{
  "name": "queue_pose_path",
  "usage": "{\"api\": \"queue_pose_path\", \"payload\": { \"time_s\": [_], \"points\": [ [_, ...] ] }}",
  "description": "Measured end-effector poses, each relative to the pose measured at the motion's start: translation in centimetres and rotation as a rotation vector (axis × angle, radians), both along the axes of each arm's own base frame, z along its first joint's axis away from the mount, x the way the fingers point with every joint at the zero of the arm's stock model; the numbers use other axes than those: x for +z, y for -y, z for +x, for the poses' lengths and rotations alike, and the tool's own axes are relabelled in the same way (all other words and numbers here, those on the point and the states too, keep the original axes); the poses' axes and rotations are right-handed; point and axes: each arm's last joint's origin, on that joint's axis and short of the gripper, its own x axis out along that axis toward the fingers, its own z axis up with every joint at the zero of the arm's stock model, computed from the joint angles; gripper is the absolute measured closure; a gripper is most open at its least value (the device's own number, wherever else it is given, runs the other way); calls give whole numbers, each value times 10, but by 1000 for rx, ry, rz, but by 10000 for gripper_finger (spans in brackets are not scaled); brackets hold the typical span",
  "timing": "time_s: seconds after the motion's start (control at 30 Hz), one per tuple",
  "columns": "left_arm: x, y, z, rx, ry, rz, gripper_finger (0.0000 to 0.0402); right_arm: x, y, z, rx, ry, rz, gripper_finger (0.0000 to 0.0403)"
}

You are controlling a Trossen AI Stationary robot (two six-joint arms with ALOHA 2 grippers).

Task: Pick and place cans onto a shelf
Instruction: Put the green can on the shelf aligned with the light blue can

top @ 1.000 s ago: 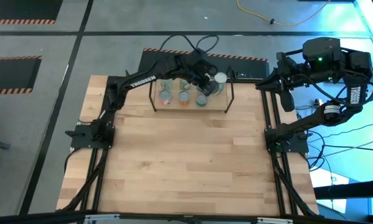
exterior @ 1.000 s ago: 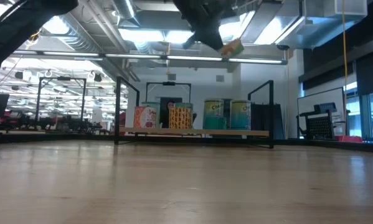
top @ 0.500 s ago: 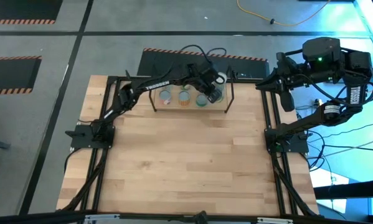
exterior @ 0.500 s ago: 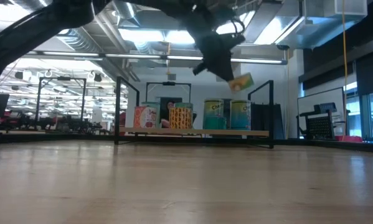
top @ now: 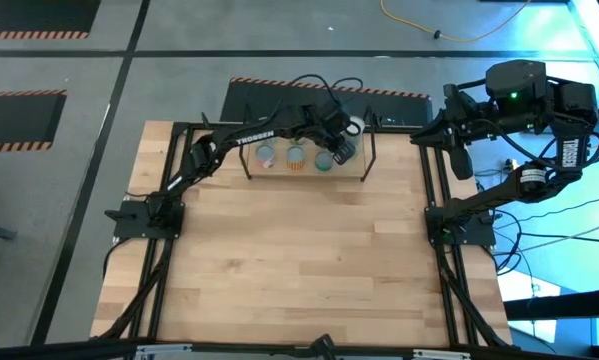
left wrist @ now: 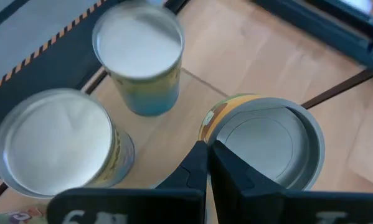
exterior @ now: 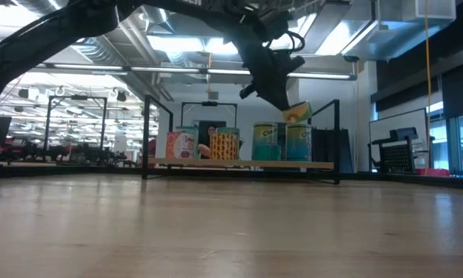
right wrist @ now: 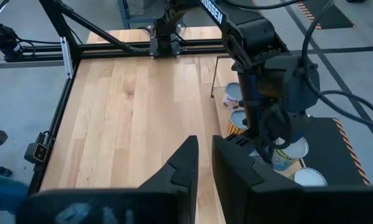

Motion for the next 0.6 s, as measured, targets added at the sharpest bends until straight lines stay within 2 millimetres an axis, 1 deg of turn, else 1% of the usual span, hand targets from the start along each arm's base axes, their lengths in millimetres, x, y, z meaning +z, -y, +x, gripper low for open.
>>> {"api": "queue_pose_path", "payload": {
  "time_s": [0.17, 0.27, 0.6],
  "points": [
    [-8, 1, 0, -25, -28, 12, 402, 0, 0, 0, 0, 0, 0, 353],
    [-17, 3, 1, -33, -52, 6, 402, 0, 0, 0, 0, 0, 0, 353],
    [-31, 1, 7, -32, 1, 28, 401, 0, 0, 0, 1, 0, -1, 353]
  ]
}}
